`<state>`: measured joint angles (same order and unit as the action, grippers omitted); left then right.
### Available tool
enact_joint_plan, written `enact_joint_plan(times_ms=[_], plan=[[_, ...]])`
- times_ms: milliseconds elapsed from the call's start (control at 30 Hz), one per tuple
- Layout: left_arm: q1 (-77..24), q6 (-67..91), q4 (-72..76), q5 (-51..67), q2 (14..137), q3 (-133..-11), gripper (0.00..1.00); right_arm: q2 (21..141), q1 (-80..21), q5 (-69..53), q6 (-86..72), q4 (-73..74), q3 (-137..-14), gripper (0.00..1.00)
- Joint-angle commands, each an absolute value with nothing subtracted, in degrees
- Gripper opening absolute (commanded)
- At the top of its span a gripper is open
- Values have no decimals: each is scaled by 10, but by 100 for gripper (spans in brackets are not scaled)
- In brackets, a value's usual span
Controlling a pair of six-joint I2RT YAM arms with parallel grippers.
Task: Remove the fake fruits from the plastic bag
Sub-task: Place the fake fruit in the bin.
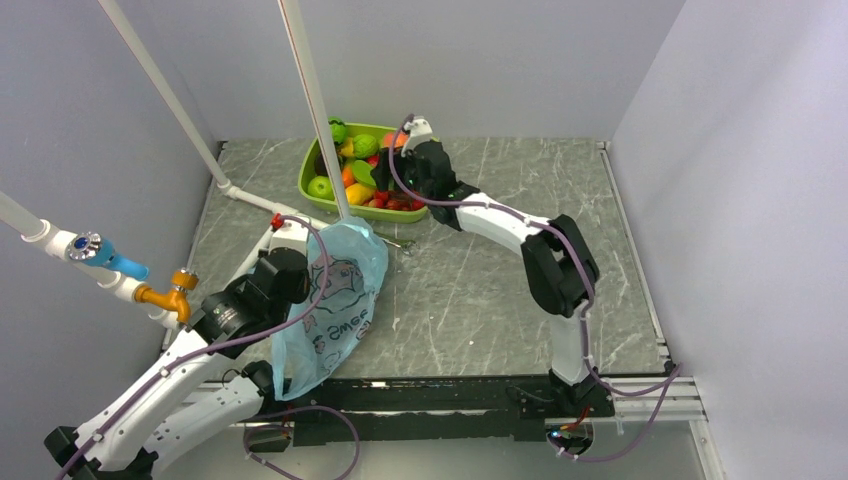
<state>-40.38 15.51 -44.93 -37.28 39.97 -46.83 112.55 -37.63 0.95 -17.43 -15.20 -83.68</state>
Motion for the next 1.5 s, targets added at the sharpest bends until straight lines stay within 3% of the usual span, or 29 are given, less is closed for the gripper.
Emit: enact_joint_plan(times_ms=[0, 133, 367, 533, 700, 800, 1167, 1333, 1467], plan=[[-397, 147, -432, -365, 404, -468, 0, 1203, -374, 35, -136, -121, -967, 0], [-395, 145, -429, -363, 398, -466, 0, 1294, -373, 55, -127, -60, -1114, 1], [-393, 145, -429, -360, 391, -465, 0, 1409, -373, 87, -112, -3, -1288, 18], [-394, 146, -428, -358, 388, -465, 0, 1428, -373, 89, -103, -3, -1309, 47], [-393, 145, -425, -352, 383, -463, 0, 1428, -373, 97, -87, -3, -1309, 84], [-393, 141, -421, -342, 386, -462, 0, 1426, -373, 98, -77, 17, -1314, 98], [-393, 136, -415, -319, 391, -461, 0, 1333, -374, 97, -65, 32, -1250, 99], [-393, 134, -412, -306, 397, -460, 0, 1232, -373, 108, -82, 34, -1141, 99], [-393, 129, -406, -287, 404, -458, 0, 1128, -374, 112, -107, -7, -965, 99]])
